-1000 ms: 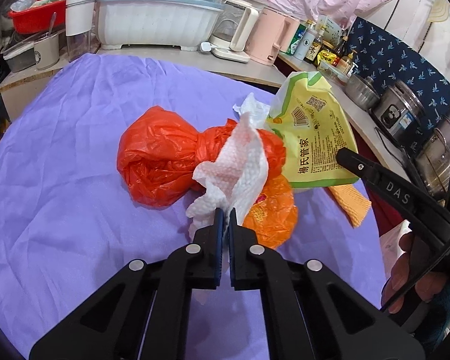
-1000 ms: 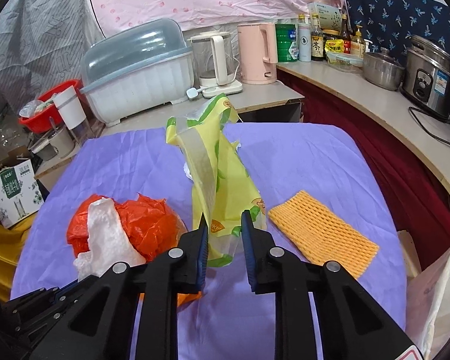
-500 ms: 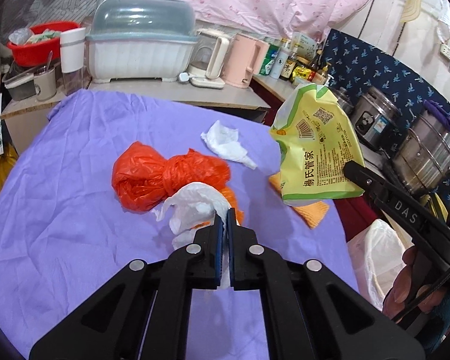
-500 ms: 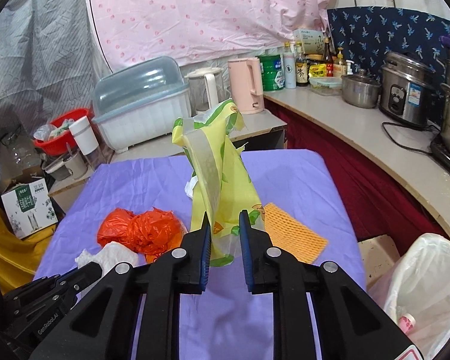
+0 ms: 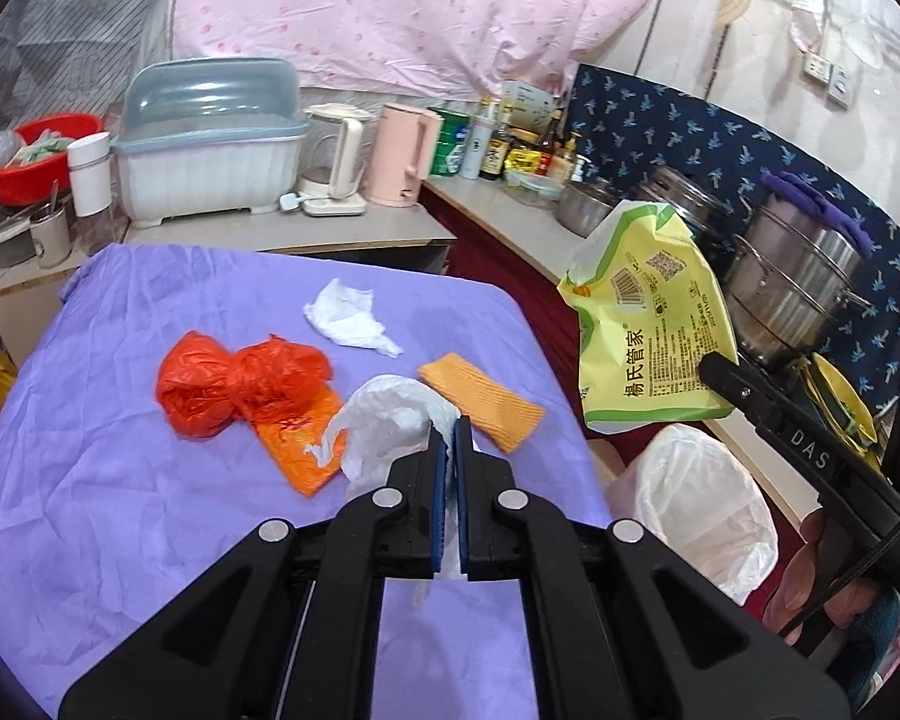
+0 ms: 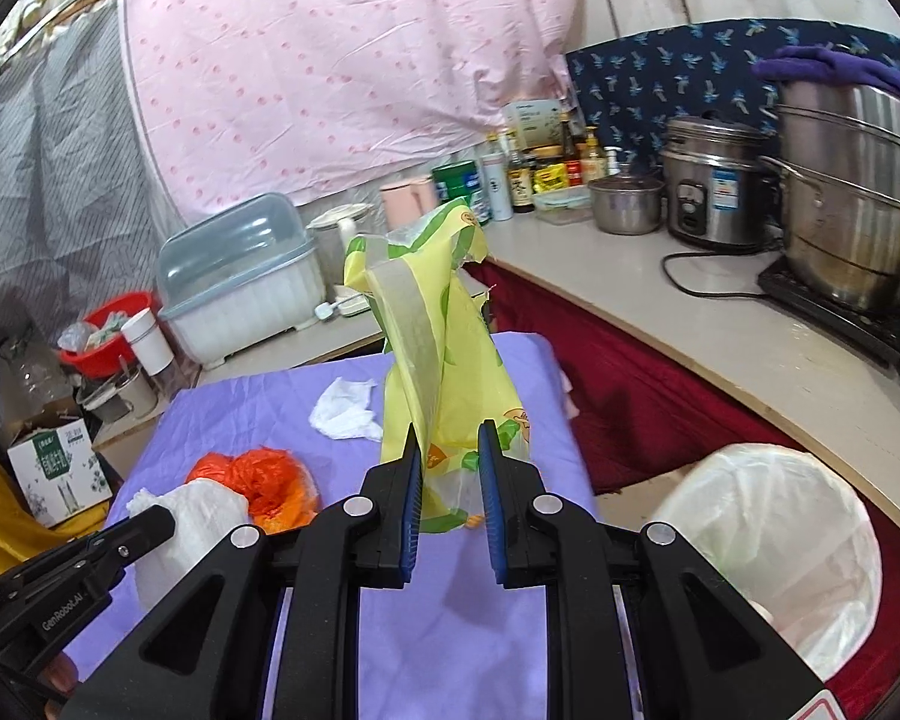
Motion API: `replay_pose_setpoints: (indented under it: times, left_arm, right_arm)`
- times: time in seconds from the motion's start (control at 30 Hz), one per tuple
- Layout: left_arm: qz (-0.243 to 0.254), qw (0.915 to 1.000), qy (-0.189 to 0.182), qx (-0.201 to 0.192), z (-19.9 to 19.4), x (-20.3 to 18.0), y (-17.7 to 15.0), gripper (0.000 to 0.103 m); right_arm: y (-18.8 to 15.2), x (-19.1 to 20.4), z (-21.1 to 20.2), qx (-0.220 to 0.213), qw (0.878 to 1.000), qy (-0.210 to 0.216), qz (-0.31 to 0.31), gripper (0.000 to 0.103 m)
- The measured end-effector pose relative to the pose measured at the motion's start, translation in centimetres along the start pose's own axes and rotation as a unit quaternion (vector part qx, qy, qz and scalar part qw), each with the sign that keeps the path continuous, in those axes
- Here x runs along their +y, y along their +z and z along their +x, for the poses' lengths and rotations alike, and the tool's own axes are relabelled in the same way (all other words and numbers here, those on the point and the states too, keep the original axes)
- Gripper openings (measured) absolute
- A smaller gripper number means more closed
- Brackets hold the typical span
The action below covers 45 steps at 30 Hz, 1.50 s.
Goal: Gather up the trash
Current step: 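Carry the white plastic bag and tissue pack over the bin and open both tools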
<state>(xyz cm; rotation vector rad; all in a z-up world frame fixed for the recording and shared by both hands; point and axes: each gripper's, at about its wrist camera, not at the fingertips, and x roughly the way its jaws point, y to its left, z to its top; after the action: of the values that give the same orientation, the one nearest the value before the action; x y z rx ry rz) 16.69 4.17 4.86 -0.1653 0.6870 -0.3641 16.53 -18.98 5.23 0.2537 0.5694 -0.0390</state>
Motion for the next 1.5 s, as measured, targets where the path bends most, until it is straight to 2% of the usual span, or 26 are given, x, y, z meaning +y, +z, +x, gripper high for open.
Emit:
replay_pose_setpoints:
  times: [0.3,0.47,0.73,1.07,1.5]
  left_arm:
    - [0.055,0.9975,-0.042,0.014,1.0,-8.4,-1.2,0.002]
    - [0.088,0.9931,-0.074,0.025,2.0,-13.3,-2.1,0.002]
    - [0.128,0.9846,-0.107,0.052,4.2,-19.5,-3.8,0.002]
    - [0.155,0.9771,-0.121,0.081,6.7,-23.5,-5.8,0.003]
    - [0.168,0.9729,-0.125,0.098,9.0,-25.1,-6.6,0.003]
  right_arm:
    - [-1.6,-8.6,-3.6,-0.007,0.997,-0.051,0.054,0.017]
    - [-2.9,-13.2,-5.2,-0.004,0.993,-0.082,0.088,0.017]
    - [-5.4,-18.1,-6.5,0.007,0.986,-0.117,0.121,0.017]
    - [-7.6,-21.1,-6.3,0.023,0.98,-0.128,0.148,0.017]
    - [-8.6,-22.2,-5.2,0.036,0.977,-0.135,0.16,0.017]
